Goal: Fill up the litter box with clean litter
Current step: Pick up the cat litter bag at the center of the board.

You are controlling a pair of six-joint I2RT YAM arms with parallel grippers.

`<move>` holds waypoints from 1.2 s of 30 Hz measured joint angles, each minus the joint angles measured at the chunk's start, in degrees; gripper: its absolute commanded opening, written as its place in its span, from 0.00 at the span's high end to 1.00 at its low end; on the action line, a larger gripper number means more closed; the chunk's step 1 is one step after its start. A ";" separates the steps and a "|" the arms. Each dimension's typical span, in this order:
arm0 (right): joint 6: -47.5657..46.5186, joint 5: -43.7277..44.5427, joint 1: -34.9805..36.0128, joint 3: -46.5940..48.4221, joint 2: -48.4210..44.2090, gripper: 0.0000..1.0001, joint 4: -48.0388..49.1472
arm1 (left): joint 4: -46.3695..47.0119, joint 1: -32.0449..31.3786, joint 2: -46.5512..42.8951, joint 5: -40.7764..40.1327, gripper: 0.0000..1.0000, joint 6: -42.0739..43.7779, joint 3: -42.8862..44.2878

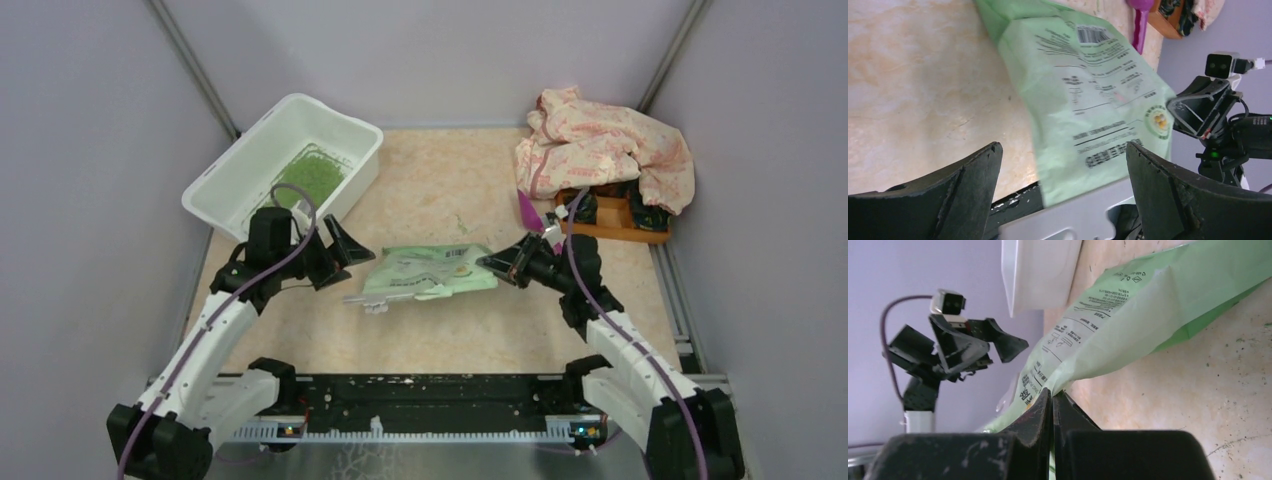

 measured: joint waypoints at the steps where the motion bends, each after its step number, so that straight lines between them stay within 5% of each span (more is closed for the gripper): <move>1: 1.46 -1.49 -1.64 0.02 1.27 1.00 2.01 | -0.90 0.96 0.00 0.28 0.01 0.31 0.00; 12: 14.40 -9.90 -9.14 0.02 13.53 1.00 20.50 | -3.85 16.37 3.67 9.03 0.01 1.03 -5.81; 18: 21.31 -11.39 -10.88 0.02 20.55 1.00 32.00 | 13.40 16.76 7.04 21.59 0.01 -7.61 -14.21; 24: 26.27 -12.85 -11.45 0.02 24.81 1.00 39.78 | 23.76 17.00 6.51 25.46 0.01 -18.16 -16.83; 31: 26.86 -14.82 -12.70 0.98 24.81 1.00 40.48 | 19.37 15.15 3.87 23.98 0.01 -24.20 -15.28; 36: 28.20 -16.74 -15.85 1.11 25.27 1.00 43.17 | 7.19 12.04 0.37 17.40 0.01 -25.75 -9.57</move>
